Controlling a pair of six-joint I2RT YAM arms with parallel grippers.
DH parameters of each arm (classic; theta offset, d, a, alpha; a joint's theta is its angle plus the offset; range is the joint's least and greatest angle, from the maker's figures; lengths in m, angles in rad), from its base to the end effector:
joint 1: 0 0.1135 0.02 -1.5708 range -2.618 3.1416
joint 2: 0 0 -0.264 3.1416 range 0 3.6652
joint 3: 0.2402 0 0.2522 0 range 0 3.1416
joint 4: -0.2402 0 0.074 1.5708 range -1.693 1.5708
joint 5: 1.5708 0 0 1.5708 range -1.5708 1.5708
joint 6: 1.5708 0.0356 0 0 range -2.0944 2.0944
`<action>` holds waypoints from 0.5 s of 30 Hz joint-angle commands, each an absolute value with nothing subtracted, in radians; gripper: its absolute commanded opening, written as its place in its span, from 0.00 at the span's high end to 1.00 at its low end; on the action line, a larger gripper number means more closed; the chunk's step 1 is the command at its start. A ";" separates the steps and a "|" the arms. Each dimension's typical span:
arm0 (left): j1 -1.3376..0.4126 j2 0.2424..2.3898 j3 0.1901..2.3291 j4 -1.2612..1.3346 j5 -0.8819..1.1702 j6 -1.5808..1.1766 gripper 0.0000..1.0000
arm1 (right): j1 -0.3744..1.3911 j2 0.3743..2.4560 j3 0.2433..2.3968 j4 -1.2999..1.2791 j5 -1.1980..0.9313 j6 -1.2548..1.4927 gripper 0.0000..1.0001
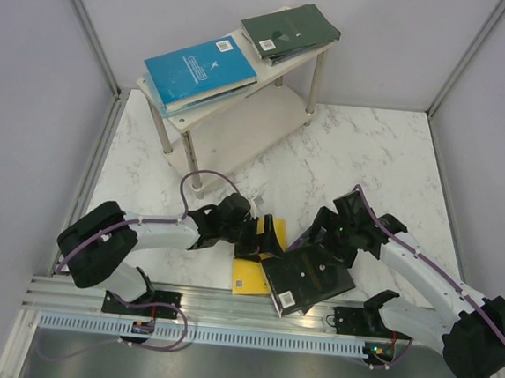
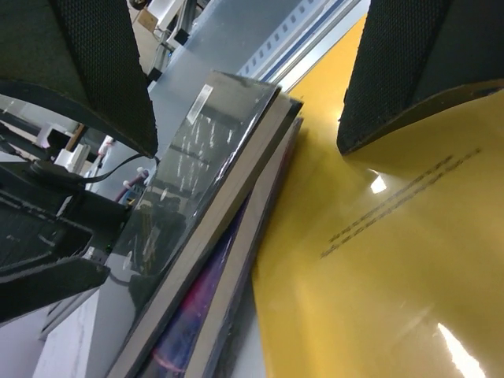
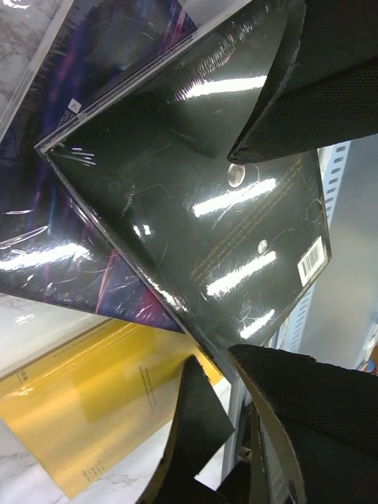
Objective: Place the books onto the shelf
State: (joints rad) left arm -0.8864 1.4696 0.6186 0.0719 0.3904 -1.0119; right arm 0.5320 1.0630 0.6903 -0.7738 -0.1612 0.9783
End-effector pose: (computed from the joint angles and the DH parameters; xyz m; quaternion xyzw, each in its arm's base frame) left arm 0.1640 -0.2224 0.1564 0.0179 0.9081 -0.4117 0.0748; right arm 0.1579 0.0996 0.2114 0.1991 0.9540 0.2012 0.0989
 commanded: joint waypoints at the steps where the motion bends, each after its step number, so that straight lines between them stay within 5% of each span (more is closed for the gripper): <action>1: -0.900 1.538 0.644 0.193 0.402 -1.042 0.04 | 0.520 1.061 0.692 -0.762 -0.193 0.942 0.02; 15: -0.919 1.554 0.583 0.293 0.534 -1.037 0.39 | 0.468 1.092 0.692 -0.772 -0.202 0.867 0.02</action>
